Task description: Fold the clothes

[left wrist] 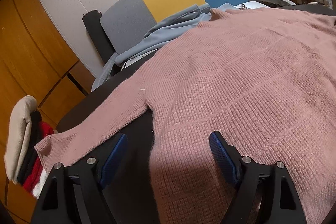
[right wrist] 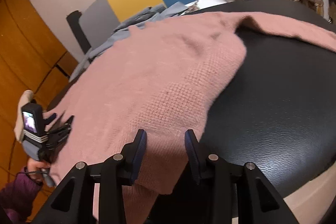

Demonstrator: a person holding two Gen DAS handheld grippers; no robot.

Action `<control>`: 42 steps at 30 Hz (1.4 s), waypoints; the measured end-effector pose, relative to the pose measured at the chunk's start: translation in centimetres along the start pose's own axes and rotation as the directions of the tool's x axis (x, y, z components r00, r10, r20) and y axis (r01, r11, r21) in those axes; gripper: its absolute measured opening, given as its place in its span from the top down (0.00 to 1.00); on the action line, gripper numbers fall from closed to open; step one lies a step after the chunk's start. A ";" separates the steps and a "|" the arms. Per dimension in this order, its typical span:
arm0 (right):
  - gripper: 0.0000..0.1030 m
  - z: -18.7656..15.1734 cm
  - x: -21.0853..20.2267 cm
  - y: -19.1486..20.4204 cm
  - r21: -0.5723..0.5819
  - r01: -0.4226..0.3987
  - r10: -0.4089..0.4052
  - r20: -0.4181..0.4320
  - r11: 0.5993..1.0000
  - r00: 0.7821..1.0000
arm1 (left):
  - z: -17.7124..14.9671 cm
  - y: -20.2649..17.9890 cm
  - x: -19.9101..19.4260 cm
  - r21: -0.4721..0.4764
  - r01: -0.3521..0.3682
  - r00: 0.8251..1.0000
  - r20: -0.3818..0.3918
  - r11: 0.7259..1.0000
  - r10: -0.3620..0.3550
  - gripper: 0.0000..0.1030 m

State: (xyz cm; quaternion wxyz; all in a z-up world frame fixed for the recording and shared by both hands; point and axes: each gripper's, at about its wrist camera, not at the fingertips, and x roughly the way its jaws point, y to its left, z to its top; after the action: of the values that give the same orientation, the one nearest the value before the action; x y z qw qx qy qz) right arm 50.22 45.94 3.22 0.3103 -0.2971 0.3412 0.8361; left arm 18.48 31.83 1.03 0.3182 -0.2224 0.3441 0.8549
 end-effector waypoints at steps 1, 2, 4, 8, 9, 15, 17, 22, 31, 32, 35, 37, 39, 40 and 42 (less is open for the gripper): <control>0.62 0.2 -0.1 0.0 -0.008 0.036 -0.035 0.019 0.999 0.999 | 0.0 0.0 0.0 -0.001 0.001 1.000 0.000 1.000 -0.001 0.20; 0.62 0.4 -0.2 0.0 -0.014 0.070 -0.070 0.032 0.997 0.997 | 0.0 0.1 0.0 -0.003 0.003 1.000 -0.001 1.000 -0.003 0.20; 0.62 0.9 0.5 -0.4 -0.004 0.114 -0.114 0.028 0.993 0.993 | -0.1 0.2 0.0 -0.005 0.006 1.000 -0.002 1.000 -0.006 0.20; 0.56 1.7 1.9 -1.5 0.074 0.049 -0.050 0.020 0.996 0.999 | -0.1 0.3 0.0 -0.010 0.011 1.000 -0.004 1.000 -0.011 0.20; 0.55 1.8 2.2 -1.8 0.101 0.010 -0.012 0.022 0.995 1.000 | -0.1 0.3 0.0 -0.011 0.013 1.000 -0.004 1.000 -0.013 0.20; 0.91 2.7 0.5 -2.8 0.187 -0.128 0.118 0.063 0.974 0.991 | -0.1 0.5 0.1 -0.020 0.025 1.000 -0.008 0.999 -0.025 0.20; 0.91 3.2 -2.2 -2.4 0.148 -0.108 0.093 0.100 0.983 0.991 | -0.1 0.6 0.1 -0.025 0.031 0.999 -0.010 0.999 -0.032 0.20; 0.95 3.5 -9.2 -2.4 0.063 0.098 -0.106 0.146 0.993 0.984 | -0.1 0.6 0.2 -0.036 0.038 0.999 -0.012 0.999 -0.038 0.19; 0.77 1.7 -8.3 -5.6 0.185 0.149 -0.169 0.093 0.971 0.981 | 0.1 1.5 -2.5 -0.027 0.060 0.998 -0.030 0.998 -0.060 0.19; 0.77 1.9 -7.8 -4.9 0.155 0.138 -0.153 0.087 0.978 0.984 | -0.2 1.8 -3.5 -0.048 0.096 0.995 -0.018 0.994 -0.097 0.19; 0.77 2.5 -4.5 -2.0 0.032 0.143 -0.144 0.033 0.989 0.989 | -1.3 1.6 -5.5 -0.081 0.244 0.969 -0.022 0.966 -0.246 0.19; 0.77 2.3 -2.6 0.0 -0.055 0.123 -0.123 0.010 0.991 0.992 | -2.3 1.0 -6.1 -0.085 0.316 0.947 -0.038 0.945 -0.320 0.19; 0.77 2.1 -0.7 1.9 -0.154 0.137 -0.143 -0.024 0.979 0.989 | -3.5 0.4 -6.4 -0.053 0.312 0.948 -0.040 0.949 -0.314 0.19; 0.77 1.8 0.2 2.6 -0.206 0.161 -0.173 -0.044 0.965 0.984 | -4.1 0.2 -6.6 -0.035 0.299 0.953 -0.029 0.954 -0.300 0.19; 0.77 0.6 1.2 2.7 -0.290 0.236 -0.269 -0.082 0.928 0.959 | -4.9 0.8 -6.7 -0.023 0.278 0.960 -0.019 0.960 -0.278 0.17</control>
State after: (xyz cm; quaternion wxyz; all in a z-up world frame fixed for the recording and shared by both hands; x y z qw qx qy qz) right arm 47.37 45.21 3.79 0.3496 -0.4290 0.1979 0.8090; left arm 23.45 25.17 2.13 0.4291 -0.2811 0.3046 0.8026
